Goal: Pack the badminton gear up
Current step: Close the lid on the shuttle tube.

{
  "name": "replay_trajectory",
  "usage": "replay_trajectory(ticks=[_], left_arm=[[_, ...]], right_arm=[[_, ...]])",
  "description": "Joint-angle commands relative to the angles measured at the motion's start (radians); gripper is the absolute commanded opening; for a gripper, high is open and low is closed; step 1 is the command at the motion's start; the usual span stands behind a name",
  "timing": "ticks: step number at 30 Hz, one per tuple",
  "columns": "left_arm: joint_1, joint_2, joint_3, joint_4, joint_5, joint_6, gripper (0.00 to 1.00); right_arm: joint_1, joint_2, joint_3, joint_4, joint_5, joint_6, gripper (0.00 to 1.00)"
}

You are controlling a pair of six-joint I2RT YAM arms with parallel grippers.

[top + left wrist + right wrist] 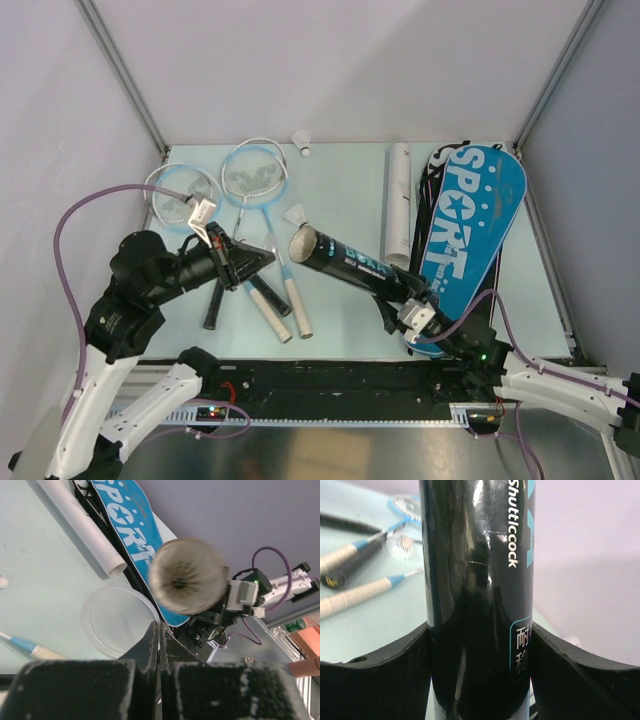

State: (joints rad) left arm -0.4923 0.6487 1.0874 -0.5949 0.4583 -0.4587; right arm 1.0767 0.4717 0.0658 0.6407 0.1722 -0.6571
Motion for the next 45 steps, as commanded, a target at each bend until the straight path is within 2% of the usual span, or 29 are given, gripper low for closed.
replay_trajectory(ticks=[1, 7, 17, 32, 45], left_arm=[[0.006, -0.026, 0.061, -0.049, 0.085, 0.061, 0.00], [0.006, -0.058, 0.075, -0.106, 0.085, 0.117, 0.00], [0.006, -0.042, 0.050, -0.110, 0.157, 0.115, 0.00], [0.006, -0.035, 0.037, -0.110, 0.186, 0.085, 0.00], [0.006, -0.010, 0.023, -0.110, 0.189, 0.084, 0.00]], right_arm=[[0.007, 0.048, 0.083, -0.039, 0.042, -0.121, 0.25], [0.023, 0.042, 0.158, -0.182, 0.070, -0.183, 0.25], [0.028, 0.022, 0.202, -0.246, 0.008, -0.235, 0.25], [0.056, 0.075, 0.207, -0.155, -0.034, -0.200, 0.24], [0.058, 0.040, 0.170, -0.107, -0.016, -0.202, 0.23]])
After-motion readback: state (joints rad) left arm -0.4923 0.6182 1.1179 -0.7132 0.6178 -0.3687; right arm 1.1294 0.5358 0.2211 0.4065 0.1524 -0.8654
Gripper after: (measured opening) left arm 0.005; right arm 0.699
